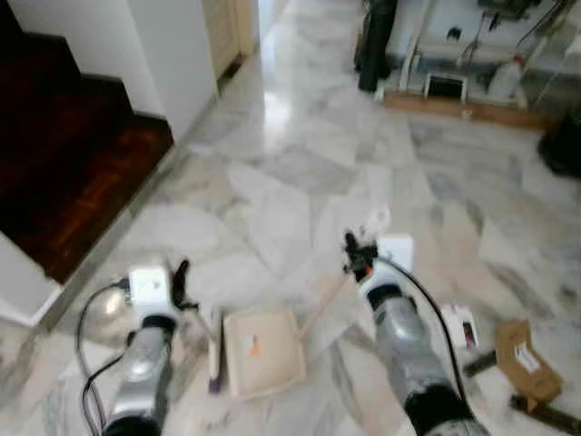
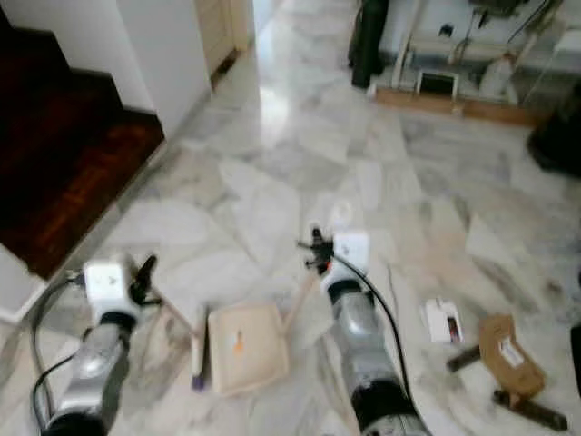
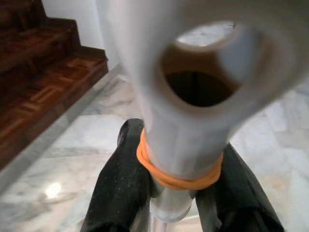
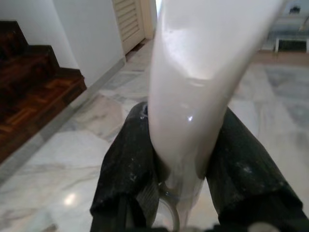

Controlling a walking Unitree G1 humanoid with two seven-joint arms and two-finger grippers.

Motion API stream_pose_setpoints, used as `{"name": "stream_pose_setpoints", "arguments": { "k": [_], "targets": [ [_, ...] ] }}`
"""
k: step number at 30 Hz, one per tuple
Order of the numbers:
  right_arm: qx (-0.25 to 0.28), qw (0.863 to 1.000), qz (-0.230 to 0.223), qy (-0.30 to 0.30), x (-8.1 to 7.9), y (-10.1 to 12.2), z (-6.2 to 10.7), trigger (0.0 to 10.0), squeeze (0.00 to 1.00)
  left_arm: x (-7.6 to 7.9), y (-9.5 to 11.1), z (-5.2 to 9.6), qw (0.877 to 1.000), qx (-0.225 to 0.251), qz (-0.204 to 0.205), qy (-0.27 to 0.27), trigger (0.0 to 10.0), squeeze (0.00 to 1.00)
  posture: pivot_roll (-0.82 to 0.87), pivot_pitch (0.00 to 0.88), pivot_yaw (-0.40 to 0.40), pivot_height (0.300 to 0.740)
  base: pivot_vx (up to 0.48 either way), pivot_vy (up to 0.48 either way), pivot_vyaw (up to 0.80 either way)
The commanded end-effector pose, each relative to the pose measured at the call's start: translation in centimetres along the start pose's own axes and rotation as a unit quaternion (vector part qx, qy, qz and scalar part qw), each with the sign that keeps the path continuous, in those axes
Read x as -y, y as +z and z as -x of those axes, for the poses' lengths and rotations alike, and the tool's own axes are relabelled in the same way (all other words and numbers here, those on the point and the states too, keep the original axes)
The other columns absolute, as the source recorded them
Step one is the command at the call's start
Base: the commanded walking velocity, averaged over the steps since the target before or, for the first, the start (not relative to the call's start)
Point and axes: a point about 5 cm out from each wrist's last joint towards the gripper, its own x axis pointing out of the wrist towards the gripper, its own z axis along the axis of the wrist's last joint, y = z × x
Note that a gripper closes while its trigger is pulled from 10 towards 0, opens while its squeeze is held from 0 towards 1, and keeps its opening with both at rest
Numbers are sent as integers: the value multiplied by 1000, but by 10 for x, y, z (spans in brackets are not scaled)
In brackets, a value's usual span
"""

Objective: Sweep floor

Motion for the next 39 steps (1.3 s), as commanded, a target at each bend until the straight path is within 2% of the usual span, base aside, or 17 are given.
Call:
{"name": "stream_pose_setpoints", "arguments": {
  "k": [1,20,39],
  "targets": [
    [26,1000,-2,13,-10,11,-5,10000,0,-7,7,-1,1000,18,-5,7,10000,0,-5,113,-5,740,364,0,0],
    [27,999,-1,21,-13,12,-6,10000,0,-4,3,3,1000,15,-3,6,10000,0,-9,84,-12,740,364,0,0],
    [26,1000,-2,15,-11,11,-6,10000,0,-6,6,0,1000,18,-6,8,10000,0,-6,87,-7,740,364,0,0]
  ]
}}
